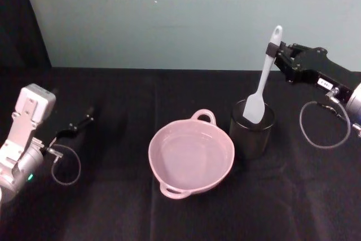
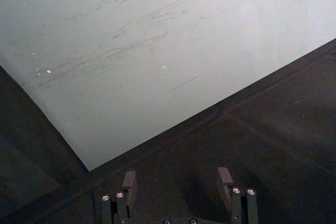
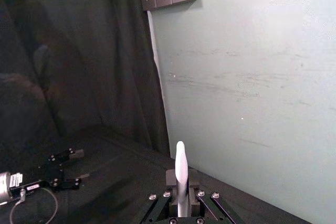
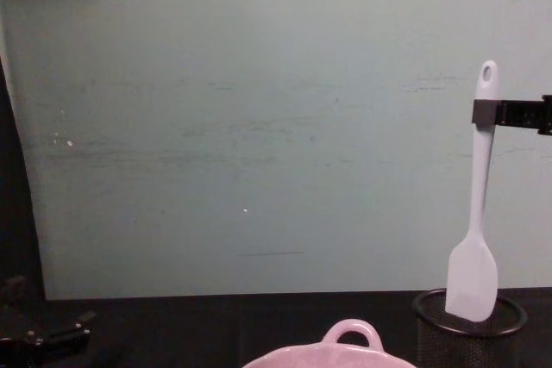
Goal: Use the one hand to pick up the spoon and stir the clear water in the bowl.
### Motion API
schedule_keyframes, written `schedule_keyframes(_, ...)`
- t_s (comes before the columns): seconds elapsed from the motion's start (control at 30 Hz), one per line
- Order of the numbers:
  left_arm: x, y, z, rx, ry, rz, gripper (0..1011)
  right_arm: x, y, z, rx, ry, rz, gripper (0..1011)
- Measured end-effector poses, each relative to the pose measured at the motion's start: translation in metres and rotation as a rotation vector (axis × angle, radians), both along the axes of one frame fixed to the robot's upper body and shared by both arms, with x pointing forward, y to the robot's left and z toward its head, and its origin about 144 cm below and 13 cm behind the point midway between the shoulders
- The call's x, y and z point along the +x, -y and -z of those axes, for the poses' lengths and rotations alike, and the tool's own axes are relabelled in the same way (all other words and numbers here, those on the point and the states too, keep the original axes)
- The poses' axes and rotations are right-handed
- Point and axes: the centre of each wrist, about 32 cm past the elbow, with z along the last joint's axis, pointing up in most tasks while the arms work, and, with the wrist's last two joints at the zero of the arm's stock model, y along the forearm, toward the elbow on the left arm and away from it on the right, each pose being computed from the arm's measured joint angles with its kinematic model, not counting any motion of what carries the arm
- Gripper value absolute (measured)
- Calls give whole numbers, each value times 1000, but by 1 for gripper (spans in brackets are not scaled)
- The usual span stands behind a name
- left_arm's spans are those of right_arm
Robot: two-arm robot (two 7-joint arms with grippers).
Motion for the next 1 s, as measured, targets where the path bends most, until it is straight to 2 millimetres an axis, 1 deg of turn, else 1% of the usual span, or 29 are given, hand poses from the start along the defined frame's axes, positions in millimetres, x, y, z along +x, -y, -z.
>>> schedule_keyframes(0.73,0,0,0,0,0,0,1005,0,0,1,2,-3,0,122)
schedule_keyframes(0.83,0,0,0,0,0,0,1005,-1,-8,-3,-17,10,-18,122)
schedule_keyframes(1.0,0,0,0,0,0,0,1005,1,-26,-14,-44,42,-72,122)
